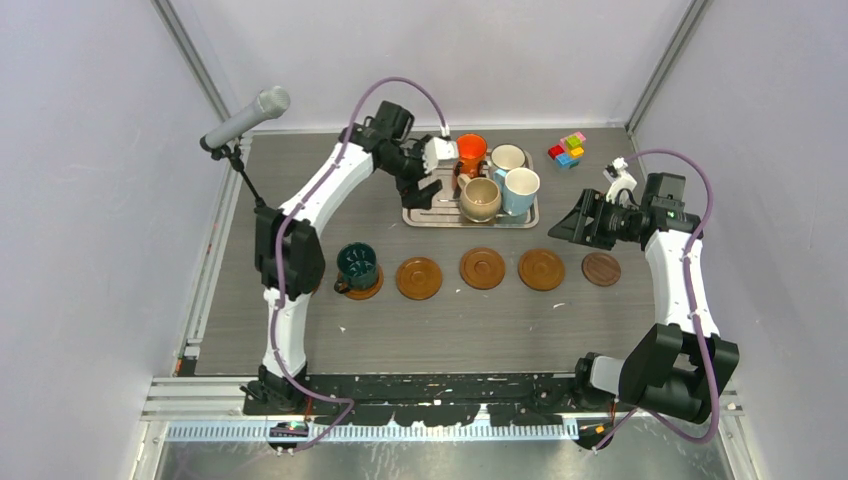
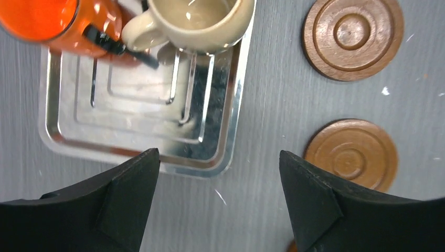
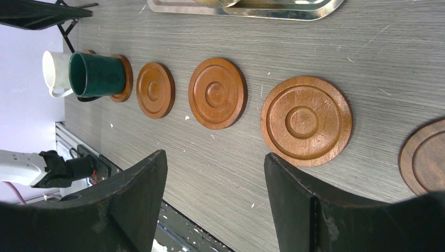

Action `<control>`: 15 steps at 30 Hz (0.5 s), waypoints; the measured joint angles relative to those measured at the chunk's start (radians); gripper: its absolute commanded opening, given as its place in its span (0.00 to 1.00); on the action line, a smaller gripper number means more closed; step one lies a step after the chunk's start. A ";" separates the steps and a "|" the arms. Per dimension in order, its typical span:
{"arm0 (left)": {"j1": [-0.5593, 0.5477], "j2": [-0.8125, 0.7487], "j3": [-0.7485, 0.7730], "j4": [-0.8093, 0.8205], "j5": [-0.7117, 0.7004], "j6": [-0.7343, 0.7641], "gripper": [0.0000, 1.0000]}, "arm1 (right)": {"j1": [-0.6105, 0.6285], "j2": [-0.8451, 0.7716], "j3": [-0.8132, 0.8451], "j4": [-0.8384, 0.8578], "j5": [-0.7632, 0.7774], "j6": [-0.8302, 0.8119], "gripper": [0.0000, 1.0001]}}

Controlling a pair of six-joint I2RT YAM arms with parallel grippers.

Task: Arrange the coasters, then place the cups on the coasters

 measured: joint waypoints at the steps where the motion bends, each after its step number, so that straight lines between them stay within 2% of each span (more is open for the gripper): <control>1: -0.010 0.021 0.013 -0.001 0.000 0.049 0.84 | 0.000 -0.001 -0.001 -0.002 0.000 -0.002 0.73; 9: -0.064 0.142 0.107 -0.022 -0.013 0.361 0.81 | 0.000 -0.003 -0.010 -0.008 -0.011 -0.013 0.73; 15: -0.072 0.164 0.105 0.006 -0.014 0.466 0.84 | 0.000 -0.003 -0.012 -0.012 -0.015 -0.018 0.73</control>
